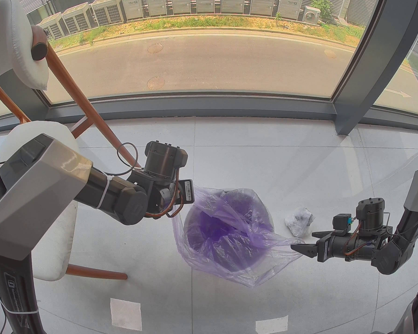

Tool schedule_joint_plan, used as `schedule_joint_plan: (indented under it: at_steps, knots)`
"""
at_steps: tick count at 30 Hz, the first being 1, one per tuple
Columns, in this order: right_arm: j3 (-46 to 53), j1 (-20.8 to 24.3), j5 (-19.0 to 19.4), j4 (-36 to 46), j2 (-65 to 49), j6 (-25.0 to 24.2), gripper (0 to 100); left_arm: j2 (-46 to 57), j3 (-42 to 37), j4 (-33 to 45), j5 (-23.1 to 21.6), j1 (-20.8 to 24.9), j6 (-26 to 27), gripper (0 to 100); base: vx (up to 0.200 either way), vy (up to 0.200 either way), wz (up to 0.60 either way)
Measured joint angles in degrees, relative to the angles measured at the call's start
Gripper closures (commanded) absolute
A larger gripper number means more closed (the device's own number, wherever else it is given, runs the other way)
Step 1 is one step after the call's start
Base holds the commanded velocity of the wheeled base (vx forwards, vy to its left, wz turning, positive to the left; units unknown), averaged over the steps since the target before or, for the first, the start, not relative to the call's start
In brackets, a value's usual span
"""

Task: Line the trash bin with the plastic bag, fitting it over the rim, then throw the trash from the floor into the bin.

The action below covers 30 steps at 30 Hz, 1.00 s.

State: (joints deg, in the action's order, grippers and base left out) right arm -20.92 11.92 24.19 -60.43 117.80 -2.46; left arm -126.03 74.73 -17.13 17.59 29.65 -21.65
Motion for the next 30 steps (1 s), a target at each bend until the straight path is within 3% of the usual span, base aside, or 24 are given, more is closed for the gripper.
schedule_joint_plan:
  at_steps: [5, 11, 12, 20, 30]
  knots:
    - [2.6, -0.5, 1.8, -3.3, -2.3, 8.3, 0, 1.1, -0.8, 0.0, 0.1, 0.4, 1.1, 100, 0.000, 0.000, 0.00]
    - [6.7, -1.3, 10.3, -9.3, -3.7, 16.9, 0, 2.4, -2.3, 0.0, 0.1, 0.9, 1.5, 100, 0.000, 0.000, 0.00]
    - [7.3, -1.5, 10.6, -9.9, -3.7, 17.1, 0, 2.6, -2.6, 0.0, 0.1, 0.9, 1.5, 0, 0.000, 0.000, 0.00]
    - [3.5, -2.0, 9.8, -11.4, -2.9, 18.7, 0, 4.9, -4.8, 0.0, 0.2, 0.6, 2.0, 0, 0.000, 0.000, 0.00]
    - [-1.1, 0.1, 8.6, -11.2, -0.8, 21.2, 0, 11.3, -15.1, -1.5, -2.8, 0.5, 7.6, 0, 0.000, 0.000, 0.00]
